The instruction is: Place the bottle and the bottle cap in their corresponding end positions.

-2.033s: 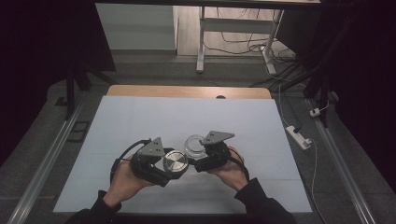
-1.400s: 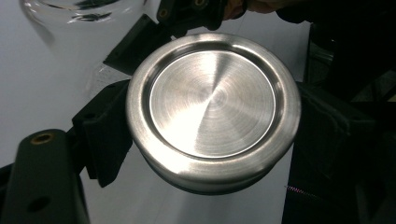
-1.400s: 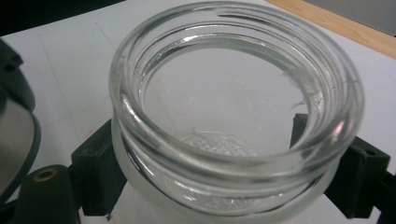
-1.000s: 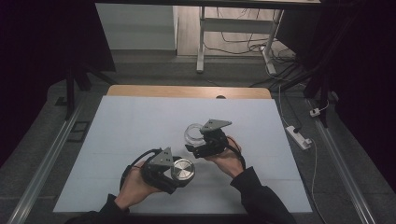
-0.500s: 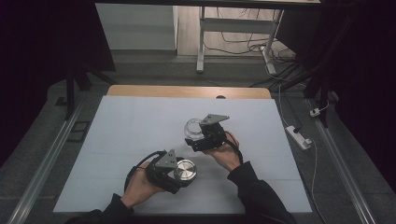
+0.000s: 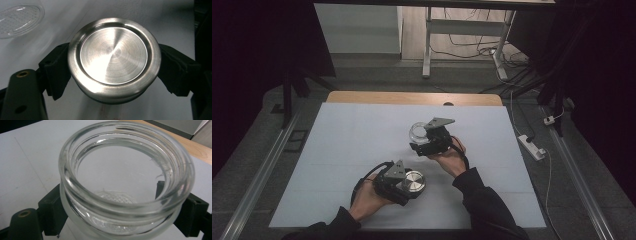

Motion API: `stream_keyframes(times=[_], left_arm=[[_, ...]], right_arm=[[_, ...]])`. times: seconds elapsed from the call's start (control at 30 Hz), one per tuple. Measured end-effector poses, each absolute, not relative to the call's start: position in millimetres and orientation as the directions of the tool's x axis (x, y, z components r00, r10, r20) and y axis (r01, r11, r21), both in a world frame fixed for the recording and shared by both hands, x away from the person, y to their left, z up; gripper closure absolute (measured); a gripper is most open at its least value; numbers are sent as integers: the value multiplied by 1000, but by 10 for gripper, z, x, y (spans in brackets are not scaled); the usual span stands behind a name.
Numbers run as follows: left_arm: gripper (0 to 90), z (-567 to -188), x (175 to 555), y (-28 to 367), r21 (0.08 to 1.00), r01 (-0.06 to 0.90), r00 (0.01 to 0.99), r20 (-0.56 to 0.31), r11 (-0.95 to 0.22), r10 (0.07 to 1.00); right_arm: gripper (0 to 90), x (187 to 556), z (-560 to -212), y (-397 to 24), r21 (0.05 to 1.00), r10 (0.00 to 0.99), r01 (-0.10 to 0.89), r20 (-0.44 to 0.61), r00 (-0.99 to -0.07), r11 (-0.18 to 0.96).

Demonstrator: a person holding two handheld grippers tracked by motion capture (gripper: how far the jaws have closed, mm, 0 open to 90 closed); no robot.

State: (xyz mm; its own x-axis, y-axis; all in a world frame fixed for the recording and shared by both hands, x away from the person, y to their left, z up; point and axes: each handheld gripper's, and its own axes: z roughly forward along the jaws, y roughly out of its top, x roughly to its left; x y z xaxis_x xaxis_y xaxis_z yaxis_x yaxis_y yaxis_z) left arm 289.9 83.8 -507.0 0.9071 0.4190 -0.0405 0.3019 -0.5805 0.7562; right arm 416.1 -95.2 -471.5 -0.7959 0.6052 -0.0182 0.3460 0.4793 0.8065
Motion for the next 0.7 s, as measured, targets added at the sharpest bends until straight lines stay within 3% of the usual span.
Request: stream_keyframes(times=[0.7], left_arm=[[187,-5311,3134,787,745,326,888,-29,-583,460]], right_arm=[[146,4425,-4882,-811,795,625,359,-33,-780,490]])
